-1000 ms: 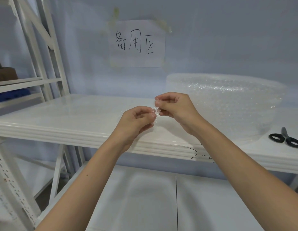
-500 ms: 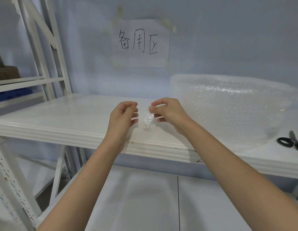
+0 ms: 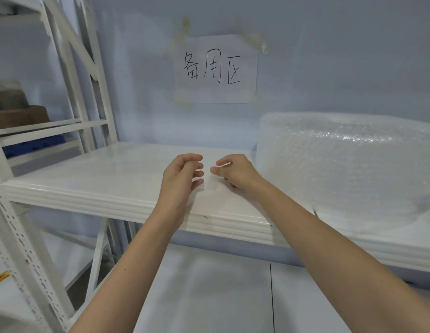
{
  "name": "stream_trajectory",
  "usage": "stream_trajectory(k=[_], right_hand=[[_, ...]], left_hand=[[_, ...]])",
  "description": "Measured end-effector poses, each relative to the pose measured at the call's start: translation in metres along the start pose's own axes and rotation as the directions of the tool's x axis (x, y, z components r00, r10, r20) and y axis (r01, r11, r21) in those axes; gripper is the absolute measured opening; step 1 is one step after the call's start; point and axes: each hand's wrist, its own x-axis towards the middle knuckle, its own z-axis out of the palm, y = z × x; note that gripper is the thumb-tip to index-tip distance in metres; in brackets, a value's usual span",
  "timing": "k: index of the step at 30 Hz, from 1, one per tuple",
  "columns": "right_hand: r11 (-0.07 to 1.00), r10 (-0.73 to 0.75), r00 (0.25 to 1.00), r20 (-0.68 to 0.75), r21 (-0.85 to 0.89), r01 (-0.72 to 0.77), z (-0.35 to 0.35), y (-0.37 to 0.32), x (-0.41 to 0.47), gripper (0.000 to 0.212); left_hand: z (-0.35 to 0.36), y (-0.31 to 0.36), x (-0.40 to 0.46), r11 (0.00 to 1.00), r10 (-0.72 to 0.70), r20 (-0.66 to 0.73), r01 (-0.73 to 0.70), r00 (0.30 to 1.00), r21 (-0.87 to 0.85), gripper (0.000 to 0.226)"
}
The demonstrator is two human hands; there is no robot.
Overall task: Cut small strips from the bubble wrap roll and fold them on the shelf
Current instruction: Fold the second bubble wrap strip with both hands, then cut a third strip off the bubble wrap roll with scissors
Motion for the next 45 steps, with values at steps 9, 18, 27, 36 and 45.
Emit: stream_trajectory(k=[9,18,27,36,45], right_hand=[[0.982,-0.144,0.987,-0.067,-0.129,0.134,-0.023,-0.015,-0.029,0.037],[0.989,0.019,0.990,-0.140,-0.143,-0.039,-0.121,0.006,-0.215,0.033],[0.682,-0.088,0.694,-0.715,-0.551,-0.481,-0.263,0.069,-0.244,0.034],[0.418,0.166,0.749,-0.641,-0.642,-0.643,-0.290,0.067,-0.198,0.040],[0.344,0.412,0.748,-0.519,-0.672,-0.656,-0.316,0.045,-0.203,0.028]], left_hand=[[0.008,0.002,-0.011,0.998,0.009,0.049,-0.012,0.999,0.068,0.019],[0.054,0.004,-0.047,0.978,-0.058,0.297,-0.007,0.953,0.210,0.014],[0.122,-0.003,-0.089,0.899,-0.176,0.593,-0.117,0.786,0.422,0.033],[0.148,-0.012,-0.094,0.850,-0.121,0.607,-0.233,0.785,0.472,0.013],[0.156,-0.012,-0.103,0.838,-0.107,0.671,-0.297,0.733,0.457,0.014]])
